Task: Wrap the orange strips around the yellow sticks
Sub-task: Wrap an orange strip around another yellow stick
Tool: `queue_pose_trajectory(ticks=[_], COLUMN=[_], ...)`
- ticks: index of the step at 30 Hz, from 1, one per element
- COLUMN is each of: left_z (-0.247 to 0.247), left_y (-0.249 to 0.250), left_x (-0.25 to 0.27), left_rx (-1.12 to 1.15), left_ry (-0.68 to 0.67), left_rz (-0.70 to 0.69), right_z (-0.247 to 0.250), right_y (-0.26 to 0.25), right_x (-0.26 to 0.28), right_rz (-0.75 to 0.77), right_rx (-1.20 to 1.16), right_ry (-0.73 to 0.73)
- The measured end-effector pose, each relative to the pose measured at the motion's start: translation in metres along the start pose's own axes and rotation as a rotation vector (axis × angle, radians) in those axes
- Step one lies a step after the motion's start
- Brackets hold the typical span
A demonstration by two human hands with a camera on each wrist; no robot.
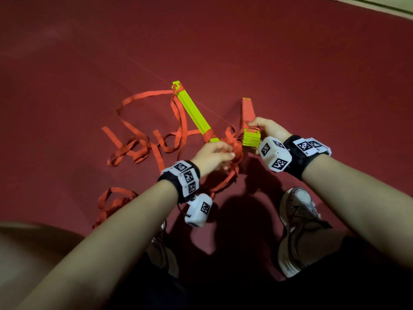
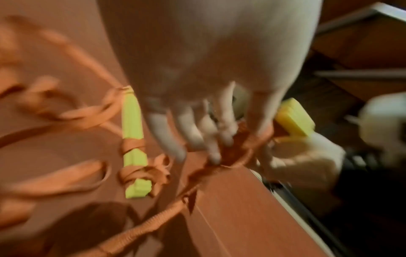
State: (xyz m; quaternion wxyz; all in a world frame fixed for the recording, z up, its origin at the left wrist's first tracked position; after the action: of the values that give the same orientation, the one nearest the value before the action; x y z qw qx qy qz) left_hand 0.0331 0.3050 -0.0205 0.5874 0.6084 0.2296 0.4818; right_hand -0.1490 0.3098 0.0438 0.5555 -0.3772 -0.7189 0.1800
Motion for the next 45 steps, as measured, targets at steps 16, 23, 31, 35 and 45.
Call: queue_pose_trajectory(ticks=[16, 23, 31, 35, 45], left_z=[-0.001, 0.001, 0.036, 0.072, 0.054], left_y=[0.024, 0.02, -0.034, -0.062, -0.017], left_x=[0.008, 0.003, 0.002, 0.005, -0.008], left_rx=[0.317, -0.031, -0.583, -0.861, -0.379], left_ry=[-0.143, -0.258, -0.08, 0.015, -0.024], left_rz=[0.069, 0.087, 0.346, 0.496, 0.122], right_z=[0.001, 0.004, 0.002, 0.013, 0.008], right_y=[-0.004, -0.015, -0.02, -0.036, -0.024], right_x=[0.005, 0.005, 0.003, 0.007, 0.0], right_rz=[-0.009, 0.029, -0.015, 0.028, -0.042], right_rx=[-0.013, 0.031, 0.126, 0.151, 0.182], right_ry=[0.002, 0.036, 0.008, 0.048, -0.021])
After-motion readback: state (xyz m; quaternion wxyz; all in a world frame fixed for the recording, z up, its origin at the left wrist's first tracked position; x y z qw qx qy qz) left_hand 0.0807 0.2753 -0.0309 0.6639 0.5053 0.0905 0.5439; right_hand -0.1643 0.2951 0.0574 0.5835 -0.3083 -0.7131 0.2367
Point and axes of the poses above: each hand's wrist, its own x-axis away from the middle knuckle, its own z-axis out of the back of the hand, y = z × x, the point moved 1 cm from there along -x, towards the middle knuckle, and after that the axes turned 4 degrees about -z, right-handed, at the moved point
